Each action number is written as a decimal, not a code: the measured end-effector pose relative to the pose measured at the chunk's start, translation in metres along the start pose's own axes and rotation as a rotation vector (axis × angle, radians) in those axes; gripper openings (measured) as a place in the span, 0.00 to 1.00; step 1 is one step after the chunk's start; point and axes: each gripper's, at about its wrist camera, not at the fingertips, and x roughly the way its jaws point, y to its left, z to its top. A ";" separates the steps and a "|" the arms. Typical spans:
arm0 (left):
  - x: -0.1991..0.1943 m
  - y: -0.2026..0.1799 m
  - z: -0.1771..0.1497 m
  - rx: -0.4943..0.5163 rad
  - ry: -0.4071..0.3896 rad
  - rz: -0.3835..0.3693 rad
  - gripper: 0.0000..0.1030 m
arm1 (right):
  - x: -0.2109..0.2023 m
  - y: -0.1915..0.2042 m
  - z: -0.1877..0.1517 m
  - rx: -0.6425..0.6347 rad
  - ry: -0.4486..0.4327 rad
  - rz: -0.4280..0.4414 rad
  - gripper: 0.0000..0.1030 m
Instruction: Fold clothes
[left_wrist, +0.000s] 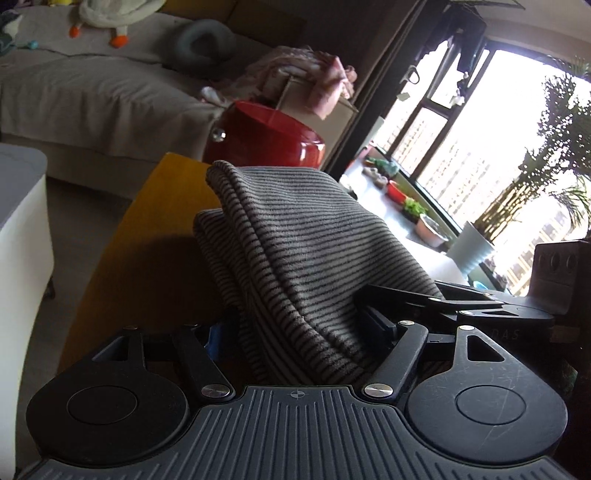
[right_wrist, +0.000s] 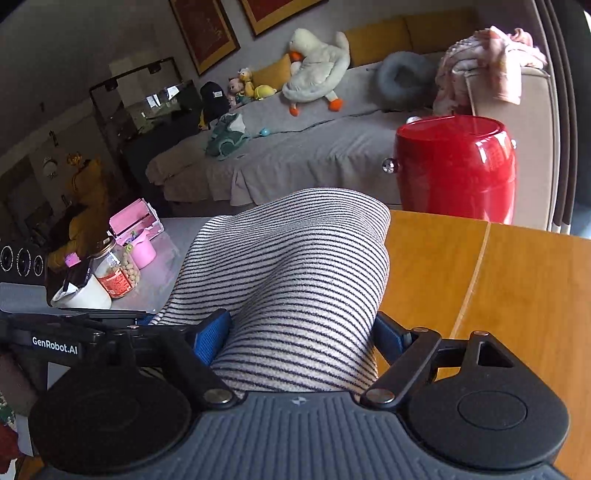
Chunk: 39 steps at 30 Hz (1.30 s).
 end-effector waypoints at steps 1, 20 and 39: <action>0.003 0.008 0.007 -0.011 -0.006 0.007 0.76 | 0.010 0.001 0.005 -0.004 -0.004 0.001 0.80; 0.013 0.025 0.018 -0.067 -0.022 -0.036 0.80 | 0.000 -0.024 -0.004 0.219 0.003 0.087 0.83; -0.003 -0.002 0.033 0.034 -0.124 0.004 0.77 | -0.011 -0.033 -0.015 0.169 -0.063 -0.036 0.88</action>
